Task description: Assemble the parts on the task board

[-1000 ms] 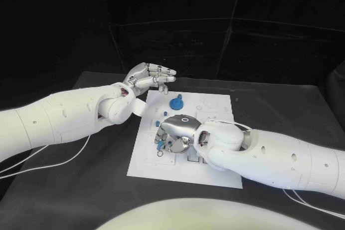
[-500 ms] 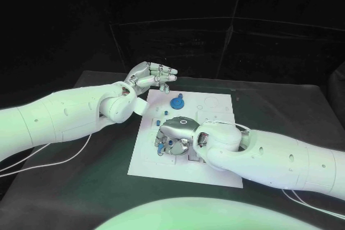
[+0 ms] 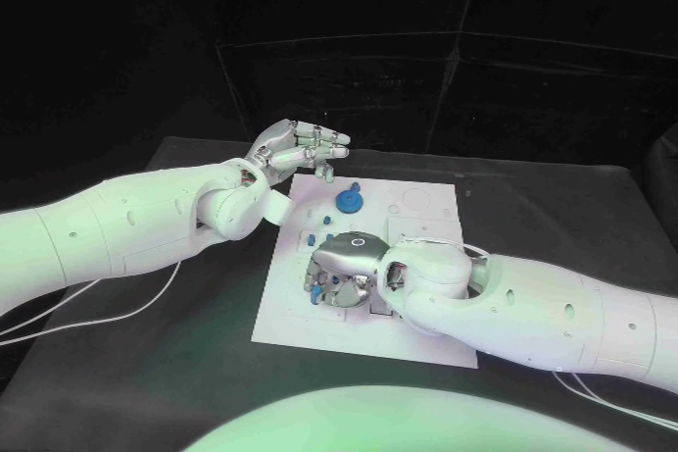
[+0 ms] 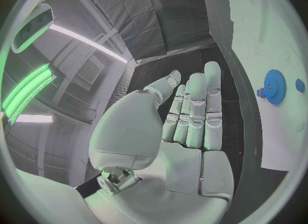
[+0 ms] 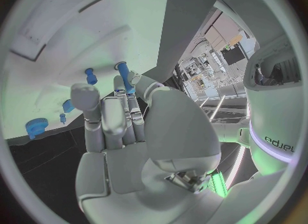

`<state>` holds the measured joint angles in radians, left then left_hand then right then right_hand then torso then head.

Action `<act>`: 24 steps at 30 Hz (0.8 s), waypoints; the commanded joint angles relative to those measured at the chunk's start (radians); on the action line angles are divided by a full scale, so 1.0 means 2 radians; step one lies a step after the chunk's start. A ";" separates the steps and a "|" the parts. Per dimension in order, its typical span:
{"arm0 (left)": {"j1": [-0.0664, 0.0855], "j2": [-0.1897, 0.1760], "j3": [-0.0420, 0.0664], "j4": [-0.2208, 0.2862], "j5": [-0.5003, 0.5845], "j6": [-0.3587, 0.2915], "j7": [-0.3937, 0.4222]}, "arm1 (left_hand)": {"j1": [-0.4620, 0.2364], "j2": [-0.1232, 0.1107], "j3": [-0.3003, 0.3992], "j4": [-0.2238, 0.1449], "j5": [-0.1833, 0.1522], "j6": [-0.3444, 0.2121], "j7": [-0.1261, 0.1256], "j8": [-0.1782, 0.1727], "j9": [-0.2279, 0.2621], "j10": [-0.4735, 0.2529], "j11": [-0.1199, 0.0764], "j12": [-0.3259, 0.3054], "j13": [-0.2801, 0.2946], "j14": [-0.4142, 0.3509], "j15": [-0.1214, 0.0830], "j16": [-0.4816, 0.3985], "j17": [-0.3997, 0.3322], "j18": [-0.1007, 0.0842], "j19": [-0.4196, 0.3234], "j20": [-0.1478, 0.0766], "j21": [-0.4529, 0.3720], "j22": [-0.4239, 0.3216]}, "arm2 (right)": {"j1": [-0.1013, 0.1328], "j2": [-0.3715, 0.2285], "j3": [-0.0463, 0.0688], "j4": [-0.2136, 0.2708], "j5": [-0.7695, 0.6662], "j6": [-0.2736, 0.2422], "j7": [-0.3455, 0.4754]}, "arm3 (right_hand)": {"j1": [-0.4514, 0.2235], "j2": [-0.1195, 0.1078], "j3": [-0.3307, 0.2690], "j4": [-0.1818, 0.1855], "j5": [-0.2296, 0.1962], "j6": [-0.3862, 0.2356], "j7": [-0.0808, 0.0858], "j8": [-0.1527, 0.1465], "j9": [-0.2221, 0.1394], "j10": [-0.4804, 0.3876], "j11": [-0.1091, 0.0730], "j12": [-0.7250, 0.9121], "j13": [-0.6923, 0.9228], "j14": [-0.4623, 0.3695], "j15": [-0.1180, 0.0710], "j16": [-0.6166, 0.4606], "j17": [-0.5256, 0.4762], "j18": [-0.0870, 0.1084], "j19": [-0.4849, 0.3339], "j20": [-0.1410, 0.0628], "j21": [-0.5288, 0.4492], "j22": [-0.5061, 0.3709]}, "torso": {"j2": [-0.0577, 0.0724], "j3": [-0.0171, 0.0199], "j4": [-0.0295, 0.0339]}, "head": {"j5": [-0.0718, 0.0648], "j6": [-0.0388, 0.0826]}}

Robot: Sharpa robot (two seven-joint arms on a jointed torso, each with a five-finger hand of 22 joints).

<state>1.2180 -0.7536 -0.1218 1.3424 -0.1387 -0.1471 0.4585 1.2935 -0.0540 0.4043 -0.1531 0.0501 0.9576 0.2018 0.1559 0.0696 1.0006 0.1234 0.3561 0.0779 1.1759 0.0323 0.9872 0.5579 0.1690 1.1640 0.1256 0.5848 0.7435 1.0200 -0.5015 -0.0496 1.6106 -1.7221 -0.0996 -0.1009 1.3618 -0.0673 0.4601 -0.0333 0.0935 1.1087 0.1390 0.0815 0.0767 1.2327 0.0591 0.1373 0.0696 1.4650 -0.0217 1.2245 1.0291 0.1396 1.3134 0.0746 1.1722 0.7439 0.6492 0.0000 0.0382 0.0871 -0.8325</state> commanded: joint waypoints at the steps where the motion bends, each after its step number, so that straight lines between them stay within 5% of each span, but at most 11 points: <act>1: 0.001 0.000 0.000 0.001 0.002 0.006 0.002 | 0.001 0.004 -0.001 0.000 -0.001 -0.003 -0.001 0.002 0.000 -0.003 0.000 0.002 -0.001 -0.003 0.001 -0.003 -0.001 0.006 -0.002 0.002 -0.002 -0.001 | -0.001 0.001 -0.002 -0.001 -0.010 0.013 -0.002 | -0.001 -0.003 0.004 -0.001 0.003 0.003 0.000 0.002 0.000 0.004 0.002 -0.003 0.000 0.010 -0.001 -0.001 -0.002 -0.002 -0.001 0.001 0.000 -0.001 | 0.000 0.0001 -0.0002 | 0.000 0.000; 24: 0.001 0.001 0.000 0.001 0.002 0.008 0.000 | 0.001 0.004 -0.001 0.000 -0.001 -0.003 -0.001 0.002 0.000 -0.003 0.000 0.002 -0.001 -0.003 0.001 -0.003 -0.001 0.006 -0.002 0.002 -0.002 -0.001 | -0.001 0.008 -0.004 -0.003 -0.028 0.011 -0.016 | -0.010 -0.011 0.006 -0.003 0.001 -0.010 0.005 -0.006 -0.002 -0.022 0.010 -0.023 -0.001 0.009 0.006 -0.002 -0.005 -0.002 -0.006 0.008 -0.001 -0.004 | 0.000 0.0001 0.0000 | -0.001 -0.001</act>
<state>1.2181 -0.7533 -0.1218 1.3426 -0.1386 -0.1437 0.4568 1.2935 -0.0540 0.4043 -0.1531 0.0501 0.9576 0.2018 0.1559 0.0696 1.0006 0.1234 0.3561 0.0780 1.1758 0.0323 0.9872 0.5579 0.1690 1.1640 0.1256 0.5849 0.7436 1.0185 -0.4866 -0.0556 1.6049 -1.7584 -0.0930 -0.1175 1.3448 -0.0841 0.4660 -0.0389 0.0937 1.0881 0.1504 0.0694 0.0710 1.1912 0.0822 0.0926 0.0651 1.4649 -0.0142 1.2245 1.0205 0.1398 1.3042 0.0838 1.1722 0.7355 0.6488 0.0000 0.0382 0.0853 -0.8332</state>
